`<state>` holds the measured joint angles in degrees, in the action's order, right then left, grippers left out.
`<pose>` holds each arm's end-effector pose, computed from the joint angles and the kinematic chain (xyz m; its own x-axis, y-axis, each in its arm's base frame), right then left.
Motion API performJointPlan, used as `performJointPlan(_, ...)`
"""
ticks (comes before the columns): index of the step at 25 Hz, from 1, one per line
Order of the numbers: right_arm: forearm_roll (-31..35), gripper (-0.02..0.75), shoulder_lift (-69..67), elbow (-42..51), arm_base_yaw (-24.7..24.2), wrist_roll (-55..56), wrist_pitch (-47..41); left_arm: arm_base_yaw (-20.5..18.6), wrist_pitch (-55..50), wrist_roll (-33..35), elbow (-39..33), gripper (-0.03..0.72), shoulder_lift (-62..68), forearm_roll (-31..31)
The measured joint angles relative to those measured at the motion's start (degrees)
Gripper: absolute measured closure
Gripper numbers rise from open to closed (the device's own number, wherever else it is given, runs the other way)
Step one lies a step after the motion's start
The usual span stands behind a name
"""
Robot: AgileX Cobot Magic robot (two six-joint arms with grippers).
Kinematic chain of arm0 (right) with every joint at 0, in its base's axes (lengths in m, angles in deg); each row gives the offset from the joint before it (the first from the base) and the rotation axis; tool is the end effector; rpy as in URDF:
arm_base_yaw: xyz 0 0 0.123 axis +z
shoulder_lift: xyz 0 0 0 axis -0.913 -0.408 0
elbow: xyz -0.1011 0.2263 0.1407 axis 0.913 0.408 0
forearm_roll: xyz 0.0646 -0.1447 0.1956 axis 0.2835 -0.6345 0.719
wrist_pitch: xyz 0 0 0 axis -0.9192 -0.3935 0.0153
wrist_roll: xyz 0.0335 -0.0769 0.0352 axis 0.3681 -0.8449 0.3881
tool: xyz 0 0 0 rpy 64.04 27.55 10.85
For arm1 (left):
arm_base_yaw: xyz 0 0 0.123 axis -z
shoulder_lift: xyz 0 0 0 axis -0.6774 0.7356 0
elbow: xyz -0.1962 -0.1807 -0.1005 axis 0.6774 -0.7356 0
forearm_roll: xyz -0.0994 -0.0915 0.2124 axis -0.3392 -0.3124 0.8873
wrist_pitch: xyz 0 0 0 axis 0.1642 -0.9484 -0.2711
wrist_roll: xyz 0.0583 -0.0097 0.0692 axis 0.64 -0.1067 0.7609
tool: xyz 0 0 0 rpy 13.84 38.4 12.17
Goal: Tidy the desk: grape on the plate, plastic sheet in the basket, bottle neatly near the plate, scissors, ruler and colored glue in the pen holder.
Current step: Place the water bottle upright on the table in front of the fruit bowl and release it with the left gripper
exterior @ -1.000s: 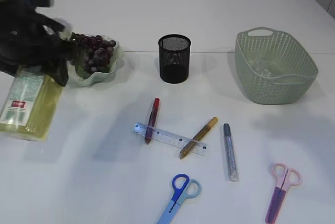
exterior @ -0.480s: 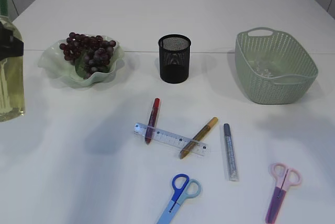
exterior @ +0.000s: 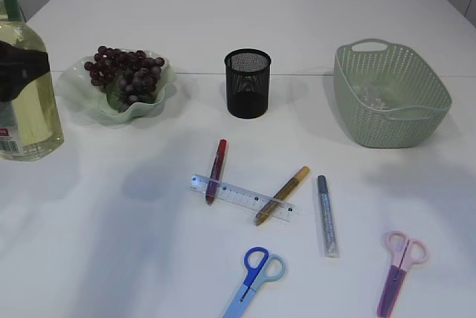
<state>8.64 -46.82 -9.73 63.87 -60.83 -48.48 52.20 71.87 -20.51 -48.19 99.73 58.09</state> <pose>0.2191 0.0032 0.3803 -0.8873 0.0722 -0.4555 0.0156 0.9918 0.1268 0.2539 -0.0495 0.2636 -0.3617 -0.0575 -0.9305 0.1929 0.9719 -0.1350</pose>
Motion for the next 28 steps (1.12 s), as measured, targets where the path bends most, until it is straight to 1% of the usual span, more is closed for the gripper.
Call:
performJointPlan(3, 0.0, 0.246, 0.0, 0.0, 0.0, 0.0, 0.0, -1.43, 3.61, 0.48, -0.12, 0.233, 4.07, 0.13)
performJointPlan(5, -0.22, 0.246, 0.0, 0.0, 0.0, -0.55, 0.0, -2.06, 6.51, 2.15, -0.12, 0.233, 6.9, -1.34)
performJointPlan(6, -0.21, 0.246, 0.0, 0.0, 0.0, -0.8, 0.0, -2.18, 8.12, 3.83, -0.12, 0.233, 7.99, -2.83)
performJointPlan(10, -0.45, 0.246, 0.0, 0.0, 0.0, -1.29, 0.0, -2.2, 15.12, 13.0, -0.12, 0.233, 12.47, -12.75)
performJointPlan(13, -0.67, 0.246, 0.0, 0.0, 0.0, -1.65, 0.0, -2.29, 21.41, 16.78, -0.12, 0.233, 15.06, -16.93)
performJointPlan(19, -0.78, 0.246, 0.0, 0.0, 0.0, -2.9, 0.0, -2.29, 31.91, 18.15, -0.23, 0.233, 18.73, -20.29)
performJointPlan(24, -0.86, 0.246, 0.0, 0.0, 0.0, -3.42, 0.0, -2.29, 46.06, 18.36, -2.56, 0.233, 22.04, -22.43)
performJointPlan(28, -0.9, 0.246, 0.0, 0.0, 0.0, -3.73, 0.0, -2.29, 49.41, 18.49, -3.9, 0.233, 25.54, -22.79)
